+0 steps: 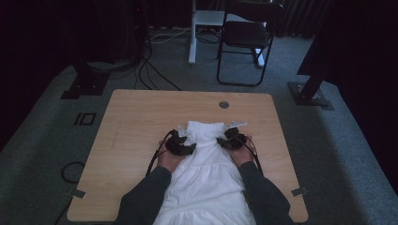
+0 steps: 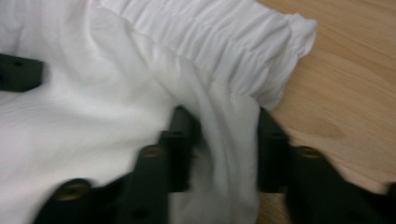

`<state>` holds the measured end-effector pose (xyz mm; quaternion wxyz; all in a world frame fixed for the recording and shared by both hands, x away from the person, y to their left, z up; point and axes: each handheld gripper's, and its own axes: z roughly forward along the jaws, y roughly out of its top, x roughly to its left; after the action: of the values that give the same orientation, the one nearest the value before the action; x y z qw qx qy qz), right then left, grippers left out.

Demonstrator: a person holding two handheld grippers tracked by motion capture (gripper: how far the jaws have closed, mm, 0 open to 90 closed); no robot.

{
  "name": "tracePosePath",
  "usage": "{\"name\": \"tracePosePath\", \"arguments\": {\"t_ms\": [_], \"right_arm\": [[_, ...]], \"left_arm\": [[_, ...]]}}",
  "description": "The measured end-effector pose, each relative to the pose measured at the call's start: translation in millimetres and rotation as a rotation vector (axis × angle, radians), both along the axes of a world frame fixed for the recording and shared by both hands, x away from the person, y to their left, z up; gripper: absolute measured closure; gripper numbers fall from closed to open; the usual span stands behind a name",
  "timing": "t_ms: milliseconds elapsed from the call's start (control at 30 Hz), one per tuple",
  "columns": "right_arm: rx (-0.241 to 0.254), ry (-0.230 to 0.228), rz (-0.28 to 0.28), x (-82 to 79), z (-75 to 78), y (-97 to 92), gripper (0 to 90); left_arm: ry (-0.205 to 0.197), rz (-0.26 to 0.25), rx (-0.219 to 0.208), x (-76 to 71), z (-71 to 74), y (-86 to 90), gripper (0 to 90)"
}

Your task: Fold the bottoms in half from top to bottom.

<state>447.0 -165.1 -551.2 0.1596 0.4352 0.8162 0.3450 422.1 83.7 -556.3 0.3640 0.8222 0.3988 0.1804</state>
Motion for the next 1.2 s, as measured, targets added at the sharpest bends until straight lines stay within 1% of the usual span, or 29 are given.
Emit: {"name": "tracePosePath", "arguments": {"t_ms": [33, 67, 100, 167, 200, 233, 267, 300, 367, 433, 467, 500, 533, 567, 600, 633, 667, 700, 733, 800, 833, 867, 933, 967, 1000, 1067, 1133, 1167, 1200], "right_arm": [[0.004, 0.018, 0.002, 0.9, 1.2, 0.0, 77.9], [0.008, 0.029, 0.0, 1.8, 1.8, -0.2, 81.0], [0.012, 0.048, -0.006, 3.6, 2.9, -0.7, 83.6], [-0.012, 0.062, -0.005, 6.7, 5.5, 0.7, 84.8], [-0.048, 0.048, 0.003, 8.3, 7.0, 2.5, 85.1], [-0.078, 0.034, 0.012, 9.8, 8.7, 4.4, 85.4], [-0.089, 0.029, 0.011, 11.5, 11.3, 5.0, 85.4], [-0.083, 0.017, 0.005, 13.5, 16.3, 4.0, 85.5], [-0.061, -0.013, 0.005, 15.7, 28.8, 0.5, 85.5], [-0.037, -0.053, 0.01, 17.6, 46.3, -3.5, 85.5], [-0.025, -0.078, 0.011, 18.4, 56.9, -5.4, 85.4], [-0.014, -0.112, 0.007, 18.8, 71.7, -7.4, 85.5], [-0.005, -0.135, 0.001, 18.8, 81.1, -8.6, 85.4], [0.018, -0.176, -0.01, 18.4, 97.1, -10.8, 85.5], [0.033, -0.2, -0.016, 17.9, 106.7, -12.2, 85.4], [0.053, -0.226, -0.025, 17.0, 118.3, -13.4, 85.4], [0.045, -0.252, -0.024, 15.7, 127.8, -13.0, 85.4], [0.018, -0.274, -0.017, 13.8, 134.7, -10.9, 85.4], [-0.005, -0.29, -0.008, 11.5, 139.0, -8.5, 85.4], [-0.009, -0.297, 0.014, 5.1, 141.5, -6.8, 85.3], [-0.003, -0.295, 0.019, 2.5, 141.3, -6.9, 85.3], [0.018, -0.294, 0.032, -3.0, 140.2, -7.2, 85.3], [0.027, -0.297, 0.055, -14.5, 139.1, -7.2, 85.3], [0.02, -0.309, 0.07, -22.6, 138.8, -6.3, 85.2], [0.016, -0.316, 0.085, -29.6, 138.6, -6.0, 85.2], [0.034, -0.326, 0.124, -51.4, 138.2, -7.4, 85.2], [0.063, -0.315, 0.158, -69.3, 137.1, -9.6, 85.2], [0.076, -0.306, 0.18, -79.6, 135.0, -10.5, 85.2], [0.074, -0.296, 0.198, -90.0, 131.7, -10.5, 85.2]], "left_arm": [[0.008, -0.005, 0.001, 0.6, 1.0, 0.3, 58.5], [0.035, -0.014, -0.009, 2.8, 2.9, 0.8, 63.9], [0.058, -0.017, -0.017, 4.9, 4.3, 1.3, 73.5], [0.112, -0.027, -0.021, 12.1, 8.2, 2.4, 80.7], [0.121, -0.029, -0.017, 15.4, 10.6, 2.5, 82.0], [0.118, -0.028, -0.012, 17.9, 14.3, 2.3, 82.7], [0.101, -0.034, -0.013, 20.2, 21.1, 2.9, 82.9], [0.089, -0.036, -0.025, 22.2, 28.2, 4.6, 83.0], [0.056, -0.04, -0.07, 26.9, 47.2, 8.4, 83.0], [0.022, -0.036, -0.084, 31.2, 63.5, 9.7, 83.0], [0.0, -0.036, -0.098, 34.7, 76.0, 10.3, 83.0], [-0.016, -0.036, -0.112, 36.6, 83.8, 10.4, 83.0], [-0.046, -0.034, -0.125, 38.9, 97.9, 10.7, 82.9], [-0.064, -0.033, -0.138, 40.0, 106.2, 10.9, 82.9], [-0.084, -0.033, -0.154, 41.3, 117.0, 11.3, 82.9], [-0.102, -0.034, -0.155, 42.2, 126.8, 11.7, 82.8], [-0.114, -0.035, -0.151, 43.0, 134.4, 11.7, 82.7], [-0.117, -0.039, -0.143, 43.6, 139.3, 12.3, 82.6], [-0.11, -0.044, -0.136, 43.6, 141.6, 14.1, 82.6], [-0.097, -0.061, -0.137, 40.8, 140.0, 18.1, 82.4], [-0.086, -0.072, -0.146, 36.6, 138.0, 21.9, 82.3], [-0.077, -0.083, -0.15, 31.7, 136.9, 25.0, 82.3], [-0.083, -0.105, -0.175, 16.7, 136.2, 31.5, 81.9], [-0.089, -0.108, -0.182, 9.6, 136.2, 33.7, 81.7], [-0.099, -0.125, -0.193, -4.2, 136.4, 37.5, 81.7], [-0.121, -0.157, -0.193, -26.6, 135.0, 42.5, 81.8], [-0.144, -0.179, -0.188, -54.7, 131.0, 47.7, 81.8], [-0.146, -0.191, -0.195, -68.7, 127.4, 50.5, 81.8], [-0.142, -0.208, -0.196, -85.0, 121.5, 53.0, 81.7]]}}
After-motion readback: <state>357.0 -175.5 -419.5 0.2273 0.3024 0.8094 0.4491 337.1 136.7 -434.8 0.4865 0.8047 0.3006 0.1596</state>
